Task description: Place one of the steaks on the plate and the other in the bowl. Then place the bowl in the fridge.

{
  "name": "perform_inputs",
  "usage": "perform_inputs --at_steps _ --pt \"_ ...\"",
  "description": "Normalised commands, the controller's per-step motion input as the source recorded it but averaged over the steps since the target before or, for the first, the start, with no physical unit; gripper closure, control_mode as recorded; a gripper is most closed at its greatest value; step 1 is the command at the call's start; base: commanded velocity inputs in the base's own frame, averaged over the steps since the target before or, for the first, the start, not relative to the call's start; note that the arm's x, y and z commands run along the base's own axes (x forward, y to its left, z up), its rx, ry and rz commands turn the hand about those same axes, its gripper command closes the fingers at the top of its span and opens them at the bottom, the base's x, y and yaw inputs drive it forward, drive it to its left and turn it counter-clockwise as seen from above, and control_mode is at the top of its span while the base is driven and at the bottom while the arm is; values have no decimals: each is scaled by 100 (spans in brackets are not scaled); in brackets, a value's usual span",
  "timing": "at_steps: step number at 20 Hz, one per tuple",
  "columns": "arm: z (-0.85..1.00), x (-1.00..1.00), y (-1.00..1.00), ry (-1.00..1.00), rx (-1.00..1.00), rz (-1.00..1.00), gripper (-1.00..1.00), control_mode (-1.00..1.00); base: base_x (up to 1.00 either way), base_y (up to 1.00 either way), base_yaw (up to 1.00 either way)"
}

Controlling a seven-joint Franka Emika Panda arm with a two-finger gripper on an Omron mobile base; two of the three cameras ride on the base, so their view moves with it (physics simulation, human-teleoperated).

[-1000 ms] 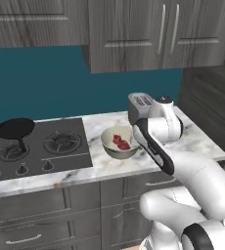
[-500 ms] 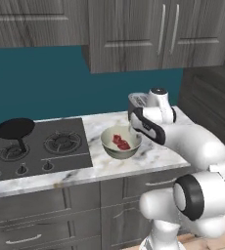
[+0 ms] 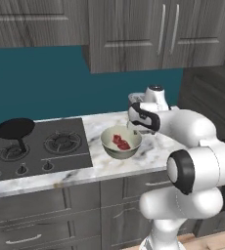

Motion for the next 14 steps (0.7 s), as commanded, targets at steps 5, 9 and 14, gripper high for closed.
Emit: perform_inputs --at_steps 5,9,14 --pt "-29 13 2 0 5 -1 -100 -100 0 0 0" --pt "-26 10 0 1 0 -8 -100 -100 0 0 0" --pt "-25 0 0 0 0 -9 -100 -100 0 0 0"
